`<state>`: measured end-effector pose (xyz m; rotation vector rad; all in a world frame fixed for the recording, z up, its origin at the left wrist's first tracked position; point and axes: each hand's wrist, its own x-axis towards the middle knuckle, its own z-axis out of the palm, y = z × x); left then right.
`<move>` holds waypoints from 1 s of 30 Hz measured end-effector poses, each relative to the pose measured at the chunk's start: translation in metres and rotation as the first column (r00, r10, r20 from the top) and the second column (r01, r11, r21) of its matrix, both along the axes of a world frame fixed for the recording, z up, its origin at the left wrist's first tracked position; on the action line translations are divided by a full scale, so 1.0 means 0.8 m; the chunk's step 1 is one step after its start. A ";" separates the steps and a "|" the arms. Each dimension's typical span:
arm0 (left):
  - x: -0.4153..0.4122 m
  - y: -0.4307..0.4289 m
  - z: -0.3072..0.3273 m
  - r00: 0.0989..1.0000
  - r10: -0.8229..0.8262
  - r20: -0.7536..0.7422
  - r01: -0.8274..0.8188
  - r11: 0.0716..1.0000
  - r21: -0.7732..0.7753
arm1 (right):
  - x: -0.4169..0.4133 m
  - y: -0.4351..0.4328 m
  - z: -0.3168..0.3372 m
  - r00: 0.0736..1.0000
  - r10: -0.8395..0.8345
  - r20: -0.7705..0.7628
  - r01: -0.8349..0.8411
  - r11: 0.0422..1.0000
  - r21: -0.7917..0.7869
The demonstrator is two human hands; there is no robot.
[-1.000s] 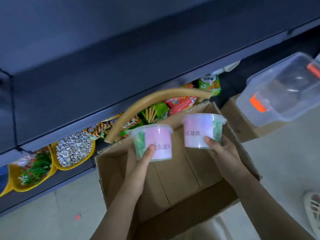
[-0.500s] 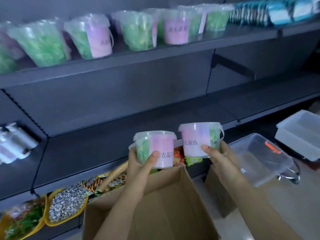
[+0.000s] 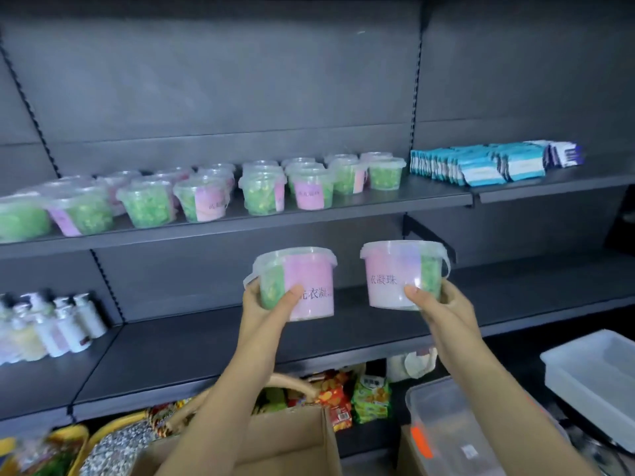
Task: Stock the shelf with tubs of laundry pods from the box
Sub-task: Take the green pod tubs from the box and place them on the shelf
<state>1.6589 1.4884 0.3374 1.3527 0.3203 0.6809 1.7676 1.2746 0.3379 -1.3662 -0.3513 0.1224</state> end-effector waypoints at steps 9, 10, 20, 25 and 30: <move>0.072 -0.004 0.065 0.997 -0.069 0.041 0.066 0.996 0.063 | 0.064 -0.004 0.059 0.995 -0.076 0.060 0.075 0.997 0.019; 0.083 -0.001 0.070 0.995 -0.084 0.049 0.081 0.995 0.056 | 0.072 -0.002 0.066 0.994 -0.087 0.068 0.086 0.996 0.023; 0.196 0.008 0.098 0.991 -0.112 0.077 0.099 0.984 0.151 | 0.162 0.009 0.106 0.976 -0.150 0.157 0.158 0.986 -0.043; 0.253 -0.006 0.102 0.992 -0.116 0.049 0.107 0.982 0.157 | 0.218 0.017 0.111 0.965 -0.193 0.180 0.208 0.976 -0.070; 0.322 -0.016 0.103 0.996 -0.085 0.020 0.079 0.974 0.211 | 0.294 0.017 0.106 0.964 -0.206 0.171 0.218 0.974 -0.054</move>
